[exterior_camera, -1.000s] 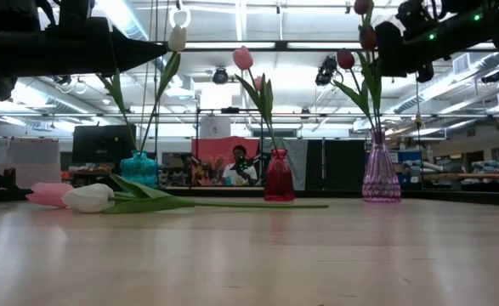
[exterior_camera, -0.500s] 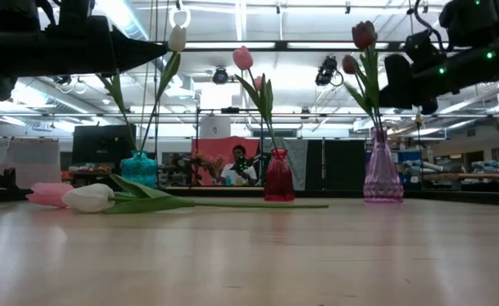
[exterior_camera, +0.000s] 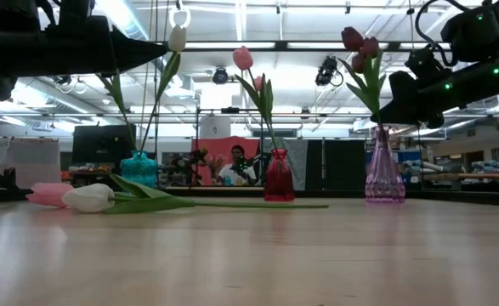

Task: Sort flowers into vase by color
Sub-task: Put the red flower into the pink vase

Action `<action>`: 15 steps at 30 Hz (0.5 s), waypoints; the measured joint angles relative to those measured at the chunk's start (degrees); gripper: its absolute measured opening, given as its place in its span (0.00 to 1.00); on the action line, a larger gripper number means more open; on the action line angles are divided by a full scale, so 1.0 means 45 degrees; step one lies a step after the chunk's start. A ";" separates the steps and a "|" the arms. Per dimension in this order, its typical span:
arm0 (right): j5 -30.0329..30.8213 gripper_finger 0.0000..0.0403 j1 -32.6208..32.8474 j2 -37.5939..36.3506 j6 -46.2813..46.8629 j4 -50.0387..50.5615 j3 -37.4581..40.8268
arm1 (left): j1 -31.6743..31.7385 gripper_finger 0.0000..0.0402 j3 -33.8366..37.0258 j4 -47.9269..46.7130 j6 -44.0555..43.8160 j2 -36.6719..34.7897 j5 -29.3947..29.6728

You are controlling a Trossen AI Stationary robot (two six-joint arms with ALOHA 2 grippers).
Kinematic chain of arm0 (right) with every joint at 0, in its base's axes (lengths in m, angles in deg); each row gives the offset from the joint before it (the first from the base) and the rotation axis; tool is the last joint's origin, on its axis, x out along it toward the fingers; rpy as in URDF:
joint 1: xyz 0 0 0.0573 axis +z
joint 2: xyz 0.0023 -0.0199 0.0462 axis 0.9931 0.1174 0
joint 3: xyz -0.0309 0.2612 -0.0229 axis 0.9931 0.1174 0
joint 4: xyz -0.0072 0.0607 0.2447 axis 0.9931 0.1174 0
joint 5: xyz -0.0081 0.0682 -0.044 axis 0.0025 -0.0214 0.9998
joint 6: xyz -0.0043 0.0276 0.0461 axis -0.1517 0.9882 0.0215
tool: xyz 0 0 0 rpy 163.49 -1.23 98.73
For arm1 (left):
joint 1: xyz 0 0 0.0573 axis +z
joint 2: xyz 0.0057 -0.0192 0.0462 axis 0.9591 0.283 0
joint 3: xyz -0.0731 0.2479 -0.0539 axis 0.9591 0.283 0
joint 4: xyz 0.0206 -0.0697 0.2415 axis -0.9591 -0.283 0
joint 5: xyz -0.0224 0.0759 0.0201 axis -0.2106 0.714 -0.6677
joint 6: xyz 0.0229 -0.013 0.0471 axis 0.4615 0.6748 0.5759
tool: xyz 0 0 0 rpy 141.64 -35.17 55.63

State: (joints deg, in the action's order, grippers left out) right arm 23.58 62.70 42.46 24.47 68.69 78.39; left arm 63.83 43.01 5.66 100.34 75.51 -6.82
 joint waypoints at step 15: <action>-0.0689 0.27 0.0063 -0.0166 0.0106 0.7033 -0.3661 | -0.0005 0.36 0.0306 0.0231 -0.0427 0.0000 0.0043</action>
State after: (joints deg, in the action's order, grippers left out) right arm 20.48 62.98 41.71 24.95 100.34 61.91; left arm 63.80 44.39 6.71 98.42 75.51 -6.63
